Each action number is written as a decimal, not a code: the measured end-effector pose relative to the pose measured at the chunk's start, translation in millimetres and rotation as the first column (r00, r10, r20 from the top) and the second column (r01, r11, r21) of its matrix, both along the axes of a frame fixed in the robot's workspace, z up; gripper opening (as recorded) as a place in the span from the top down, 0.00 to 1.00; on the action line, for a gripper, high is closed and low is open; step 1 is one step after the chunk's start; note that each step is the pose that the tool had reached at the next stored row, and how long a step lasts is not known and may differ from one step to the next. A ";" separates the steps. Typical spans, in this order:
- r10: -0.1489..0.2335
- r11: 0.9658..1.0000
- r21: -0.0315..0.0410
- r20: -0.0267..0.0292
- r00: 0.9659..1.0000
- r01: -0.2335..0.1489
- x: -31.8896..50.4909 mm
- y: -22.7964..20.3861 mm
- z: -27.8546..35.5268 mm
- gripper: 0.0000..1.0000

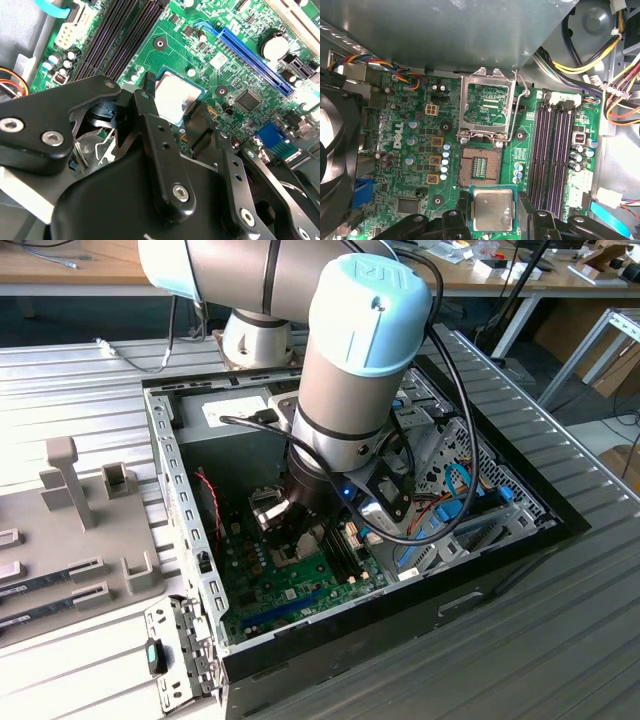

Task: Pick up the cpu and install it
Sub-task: 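Place the cpu into insertion slot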

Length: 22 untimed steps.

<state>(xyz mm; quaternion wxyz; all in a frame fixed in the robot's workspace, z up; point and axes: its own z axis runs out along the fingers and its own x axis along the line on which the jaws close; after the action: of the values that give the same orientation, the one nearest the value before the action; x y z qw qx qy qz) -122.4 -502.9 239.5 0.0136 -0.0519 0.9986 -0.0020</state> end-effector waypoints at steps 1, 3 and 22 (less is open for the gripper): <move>-0.008 1.000 0.000 0.000 1.000 0.008 0.0 0.0 0.0 0.53; -0.036 0.999 0.000 0.000 0.999 0.036 0.1 0.0 0.0 0.53; -0.114 0.993 -0.002 0.000 0.993 0.114 -11.3 17.9 -38.0 0.53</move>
<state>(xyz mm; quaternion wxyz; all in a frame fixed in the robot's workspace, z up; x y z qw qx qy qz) -133.8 -485.0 201.5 0.0133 0.0054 0.9999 -0.0040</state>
